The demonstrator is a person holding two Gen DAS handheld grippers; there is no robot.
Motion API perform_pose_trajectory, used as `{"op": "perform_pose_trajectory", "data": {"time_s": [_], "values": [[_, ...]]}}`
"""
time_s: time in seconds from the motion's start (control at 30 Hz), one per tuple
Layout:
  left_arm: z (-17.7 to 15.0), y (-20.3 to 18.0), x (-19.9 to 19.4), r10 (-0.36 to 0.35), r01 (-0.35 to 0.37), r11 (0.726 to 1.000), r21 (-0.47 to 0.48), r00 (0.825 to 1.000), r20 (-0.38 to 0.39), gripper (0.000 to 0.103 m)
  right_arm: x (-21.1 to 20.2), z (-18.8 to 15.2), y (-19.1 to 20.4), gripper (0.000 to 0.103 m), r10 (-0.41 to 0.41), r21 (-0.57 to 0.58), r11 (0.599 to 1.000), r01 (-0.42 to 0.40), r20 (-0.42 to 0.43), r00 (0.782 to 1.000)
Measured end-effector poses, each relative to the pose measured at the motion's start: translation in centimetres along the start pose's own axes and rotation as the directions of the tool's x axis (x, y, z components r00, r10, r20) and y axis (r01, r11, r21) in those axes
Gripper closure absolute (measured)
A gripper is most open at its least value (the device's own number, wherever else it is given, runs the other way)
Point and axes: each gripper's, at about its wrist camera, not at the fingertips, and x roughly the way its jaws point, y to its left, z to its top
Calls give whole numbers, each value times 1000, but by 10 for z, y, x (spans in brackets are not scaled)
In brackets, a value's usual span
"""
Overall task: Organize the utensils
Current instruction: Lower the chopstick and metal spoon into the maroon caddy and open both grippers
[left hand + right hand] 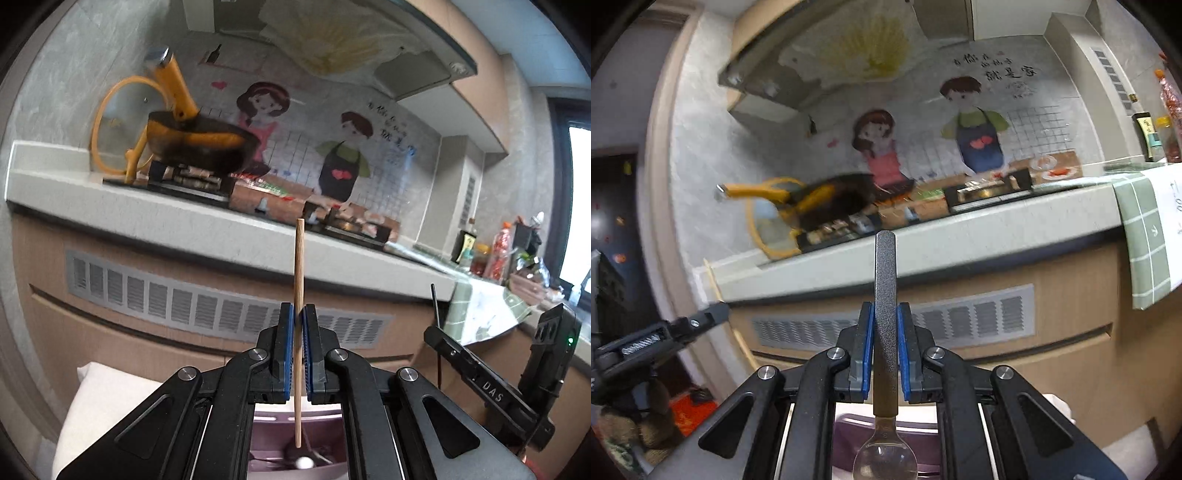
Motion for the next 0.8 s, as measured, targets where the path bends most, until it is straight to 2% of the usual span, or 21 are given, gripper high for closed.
{"op": "perform_pose_trajectory", "data": {"time_s": [0.17,0.43,0.57,0.63,0.7,0.73,0.8], "values": [[-26,15,33,8,-11,999,-37,997,-71,98,28,-22,4,92,-24,-31,999,23,-33,999],[-52,27,57,-2,-8,996,-85,993,-119,98,64,-49,-5,92,-76,-23,997,75,-64,995],[-61,28,66,-9,-4,996,-93,990,-141,98,66,-59,-6,92,-88,-53,995,86,-35,996],[-66,28,70,-13,-3,996,-94,986,-165,96,65,-66,-6,91,-98,-80,992,93,-57,994],[-72,29,71,-62,44,994,-103,982,-180,96,60,-71,-6,86,-80,-107,992,70,-90,993],[-76,30,69,-89,71,992,-100,979,-185,93,55,-73,-5,85,-80,-121,990,68,-105,991],[-79,30,63,-86,71,994,-85,978,-190,86,37,-77,-5,85,-84,-136,989,66,-131,988]]}}
